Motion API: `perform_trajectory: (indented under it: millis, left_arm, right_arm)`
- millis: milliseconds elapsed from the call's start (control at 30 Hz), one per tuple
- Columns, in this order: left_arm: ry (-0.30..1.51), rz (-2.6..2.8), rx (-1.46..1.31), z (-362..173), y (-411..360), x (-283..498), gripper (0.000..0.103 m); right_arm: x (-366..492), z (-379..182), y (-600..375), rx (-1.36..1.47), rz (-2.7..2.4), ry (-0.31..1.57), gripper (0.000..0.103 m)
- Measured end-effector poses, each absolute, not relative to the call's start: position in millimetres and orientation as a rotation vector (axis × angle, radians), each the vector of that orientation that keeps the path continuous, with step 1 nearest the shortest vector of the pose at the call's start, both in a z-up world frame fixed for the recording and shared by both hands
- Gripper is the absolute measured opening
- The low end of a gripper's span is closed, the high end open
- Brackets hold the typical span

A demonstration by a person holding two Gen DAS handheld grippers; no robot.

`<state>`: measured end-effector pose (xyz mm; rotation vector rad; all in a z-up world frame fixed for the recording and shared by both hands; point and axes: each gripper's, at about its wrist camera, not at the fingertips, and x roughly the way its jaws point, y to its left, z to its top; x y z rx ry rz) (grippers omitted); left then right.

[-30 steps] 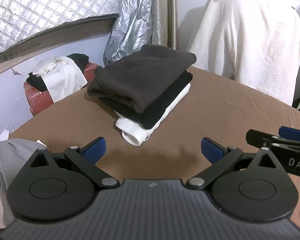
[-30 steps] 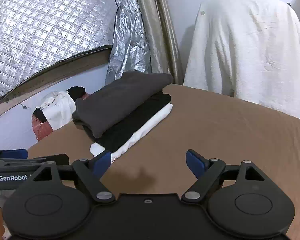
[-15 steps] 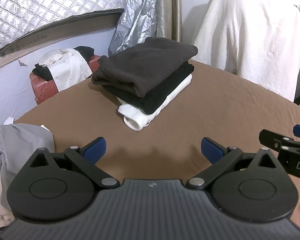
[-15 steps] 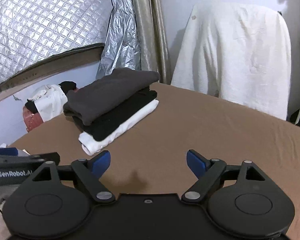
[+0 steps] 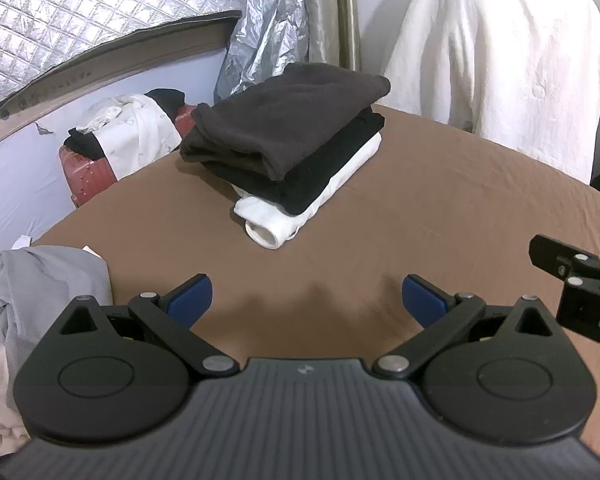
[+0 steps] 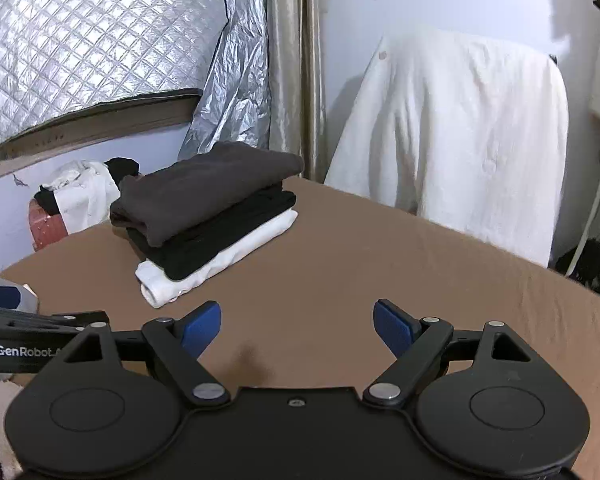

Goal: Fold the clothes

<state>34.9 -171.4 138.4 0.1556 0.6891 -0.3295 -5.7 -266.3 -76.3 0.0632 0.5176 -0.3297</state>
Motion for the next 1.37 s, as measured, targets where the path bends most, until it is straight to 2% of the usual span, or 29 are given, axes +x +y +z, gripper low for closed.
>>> perform_trajectory:
  millis: [1367]
  left_arm:
    - [0.655,-0.358,0.259,136.5,-193.3,20.1,0.103]
  right_arm:
    - [-19.9,-81.7,-288.5,0.156,-0.322,0.523,0.087]
